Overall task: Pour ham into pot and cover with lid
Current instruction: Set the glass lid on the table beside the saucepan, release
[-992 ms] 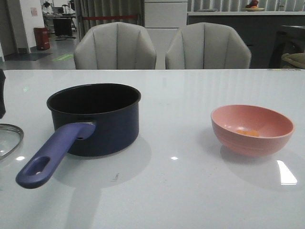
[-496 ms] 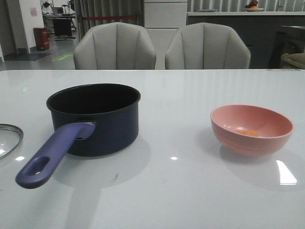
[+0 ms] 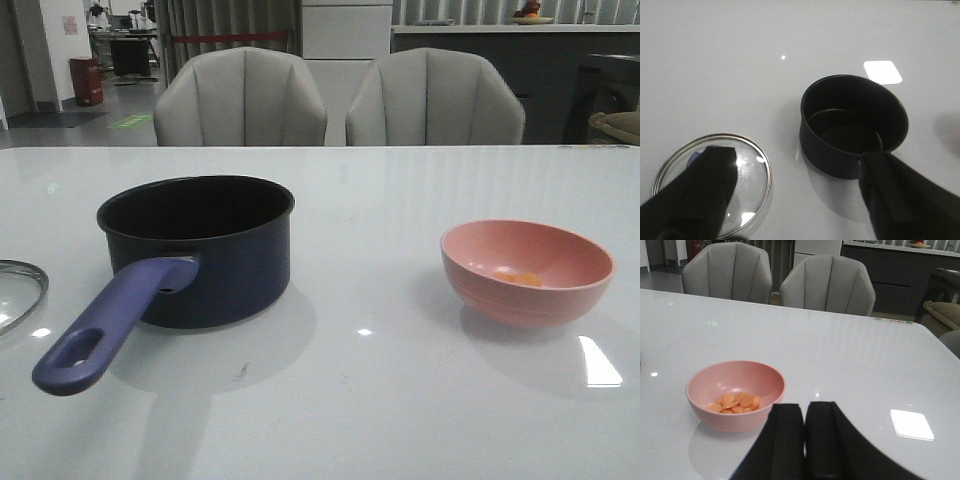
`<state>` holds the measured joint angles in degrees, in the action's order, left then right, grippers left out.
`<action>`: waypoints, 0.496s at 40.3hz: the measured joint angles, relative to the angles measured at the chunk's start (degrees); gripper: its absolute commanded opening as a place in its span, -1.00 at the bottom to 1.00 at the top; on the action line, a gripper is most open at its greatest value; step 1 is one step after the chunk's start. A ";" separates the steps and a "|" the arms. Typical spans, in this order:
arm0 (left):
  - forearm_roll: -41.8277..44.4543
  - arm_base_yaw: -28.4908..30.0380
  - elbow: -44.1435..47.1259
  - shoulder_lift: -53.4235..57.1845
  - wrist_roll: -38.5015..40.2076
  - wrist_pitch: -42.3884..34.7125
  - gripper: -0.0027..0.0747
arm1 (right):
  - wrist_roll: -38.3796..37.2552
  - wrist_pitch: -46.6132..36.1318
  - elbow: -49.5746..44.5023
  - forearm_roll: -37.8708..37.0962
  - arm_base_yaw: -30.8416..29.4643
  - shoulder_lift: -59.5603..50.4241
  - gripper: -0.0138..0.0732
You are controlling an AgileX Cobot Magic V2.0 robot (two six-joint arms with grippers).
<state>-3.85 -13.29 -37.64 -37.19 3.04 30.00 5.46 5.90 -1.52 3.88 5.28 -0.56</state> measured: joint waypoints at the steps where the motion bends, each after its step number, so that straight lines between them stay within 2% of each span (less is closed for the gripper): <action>1: 0.36 -0.50 0.50 1.36 0.00 -0.11 0.44 | 0.00 0.00 0.00 0.00 0.00 0.00 -0.30; 11: 2.53 -6.73 7.34 14.35 -0.02 -2.71 0.44 | 0.00 0.00 0.00 0.00 0.00 0.00 -0.30; 20: 2.74 -9.09 12.75 22.66 -0.02 -2.80 0.44 | 0.00 0.00 0.00 0.00 0.00 0.00 -0.30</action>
<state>-1.12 -22.38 -24.90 -14.53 3.01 27.20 5.46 5.90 -1.52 3.88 5.28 -0.56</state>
